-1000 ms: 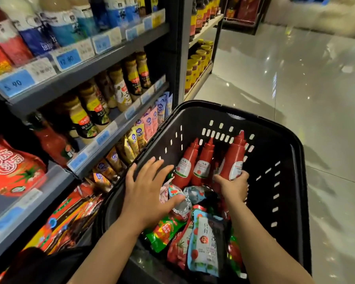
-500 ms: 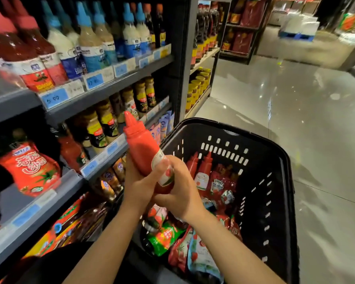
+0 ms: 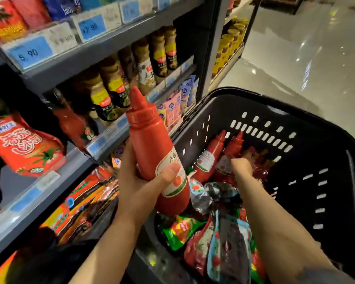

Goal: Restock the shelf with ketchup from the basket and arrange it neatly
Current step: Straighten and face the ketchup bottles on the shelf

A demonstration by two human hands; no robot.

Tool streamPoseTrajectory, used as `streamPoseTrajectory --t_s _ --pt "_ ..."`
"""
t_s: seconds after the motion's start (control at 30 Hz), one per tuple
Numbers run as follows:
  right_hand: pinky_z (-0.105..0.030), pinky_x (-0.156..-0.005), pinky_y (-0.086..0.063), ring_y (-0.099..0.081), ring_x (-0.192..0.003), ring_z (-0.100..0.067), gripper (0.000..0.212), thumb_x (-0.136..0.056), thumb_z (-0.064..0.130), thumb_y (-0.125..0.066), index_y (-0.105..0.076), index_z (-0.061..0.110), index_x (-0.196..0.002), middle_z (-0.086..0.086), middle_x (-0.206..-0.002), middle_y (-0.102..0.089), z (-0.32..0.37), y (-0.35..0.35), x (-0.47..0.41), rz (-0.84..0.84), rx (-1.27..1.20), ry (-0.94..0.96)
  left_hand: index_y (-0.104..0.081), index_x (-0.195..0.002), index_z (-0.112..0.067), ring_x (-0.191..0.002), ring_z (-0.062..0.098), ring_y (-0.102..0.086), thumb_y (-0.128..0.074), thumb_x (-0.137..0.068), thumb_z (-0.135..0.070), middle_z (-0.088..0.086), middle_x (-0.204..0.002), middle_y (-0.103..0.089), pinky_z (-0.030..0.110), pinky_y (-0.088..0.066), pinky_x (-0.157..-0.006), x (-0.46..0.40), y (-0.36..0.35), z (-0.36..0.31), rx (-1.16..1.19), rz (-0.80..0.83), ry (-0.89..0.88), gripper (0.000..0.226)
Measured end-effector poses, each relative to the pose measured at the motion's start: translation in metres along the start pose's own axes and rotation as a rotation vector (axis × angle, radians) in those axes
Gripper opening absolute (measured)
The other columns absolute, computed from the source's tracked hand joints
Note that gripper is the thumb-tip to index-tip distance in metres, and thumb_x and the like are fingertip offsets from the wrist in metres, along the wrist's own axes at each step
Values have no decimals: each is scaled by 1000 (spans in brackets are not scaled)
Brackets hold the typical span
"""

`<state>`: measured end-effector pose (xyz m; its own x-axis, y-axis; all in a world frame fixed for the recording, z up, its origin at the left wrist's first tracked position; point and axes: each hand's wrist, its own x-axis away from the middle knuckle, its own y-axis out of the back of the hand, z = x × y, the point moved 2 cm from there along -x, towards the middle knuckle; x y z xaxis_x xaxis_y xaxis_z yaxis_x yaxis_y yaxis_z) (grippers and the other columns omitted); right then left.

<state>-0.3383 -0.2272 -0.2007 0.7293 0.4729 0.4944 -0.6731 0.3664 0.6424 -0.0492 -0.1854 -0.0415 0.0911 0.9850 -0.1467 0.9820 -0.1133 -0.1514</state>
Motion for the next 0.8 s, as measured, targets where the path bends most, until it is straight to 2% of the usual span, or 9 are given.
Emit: streamPoseTrajectory --t_s 0.1,0.17,0.23,0.3,0.37,0.47,0.57,0.7,0.8 --pt "-42 -96 -41 -53 -117 -38 80 -79 63 -60 -48 5 -131 -18 -130 -54 4 -15 -15 -6 -19 -36 -59 -107 -39 -84 10 -70 -78 -56 -32 -11 -97 -72 22 -54 -68 1 -1 1 -21 -21 -13 54" --pt "-42 -95 -41 -54 -115 -36 67 -82 54 -65 -51 4 -124 -16 -122 -57 8 -17 -15 -66 -42 -37 -61 -105 -42 -85 11 -70 -78 -57 -31 -10 -97 -72 23 -54 -68 1 -2 -2 -41 -9 -16 52" --pt "-42 -88 -47 -57 -101 -29 65 -72 63 -66 -55 10 -108 -10 -113 -58 3 -24 -21 -79 -138 -57 -59 -108 -39 -85 12 -70 -78 -57 -31 -10 -98 -72 23 -54 -69 1 -2 -3 -41 -5 -4 55" --pt "-45 -78 -54 -58 -88 -26 80 -47 73 -73 -56 13 -96 -13 -109 -59 -47 -54 -104 31 -226 -112 -58 -110 -37 -85 13 -71 -78 -56 -32 -9 -97 -72 23 -55 -68 2 -2 -3 -55 -5 8 57" --pt "-52 -80 -54 -60 -94 -29 104 -12 76 -75 -57 17 -96 -8 -115 -59 -80 -82 -178 -57 -256 -81 -58 -111 -33 -84 14 -71 -78 -56 -32 -7 -96 -72 24 -55 -68 2 -2 -2 -64 7 12 58" --pt "-43 -87 -51 -59 -103 -31 75 -43 66 -76 -55 24 -102 -7 -121 -57 -46 -52 -108 -249 -167 -26 -58 -110 -34 -84 13 -71 -79 -55 -33 -8 -97 -72 23 -55 -67 2 -2 -2 -74 11 15 59" --pt "-42 -97 -47 -55 -114 -30 65 -75 26 -74 -42 17 -130 -11 -130 -52 -13 -26 -1 -235 -318 76 -56 -112 -35 -84 8 -71 -78 -54 -35 -14 -97 -71 18 -54 -67 3 -2 -2 -74 11 34 62" --pt "-44 -86 -50 -60 -97 -36 52 -76 27 -75 -44 7 -113 -16 -106 -62 -14 -3 39 -278 -209 100 -54 -114 -33 -82 3 -70 -83 -53 -29 -20 -93 -71 14 -53 -65 4 -2 -2 -85 -10 29 68" --pt "-37 -77 -46 -59 -93 -32 48 -76 24 -74 -45 10 -111 -13 -104 -62 1 23 65 -275 -275 220 -54 -121 -25 -82 2 -69 -79 -60 -20 -20 -93 -71 13 -52 -66 6 -6 -3 -101 16 19 66"
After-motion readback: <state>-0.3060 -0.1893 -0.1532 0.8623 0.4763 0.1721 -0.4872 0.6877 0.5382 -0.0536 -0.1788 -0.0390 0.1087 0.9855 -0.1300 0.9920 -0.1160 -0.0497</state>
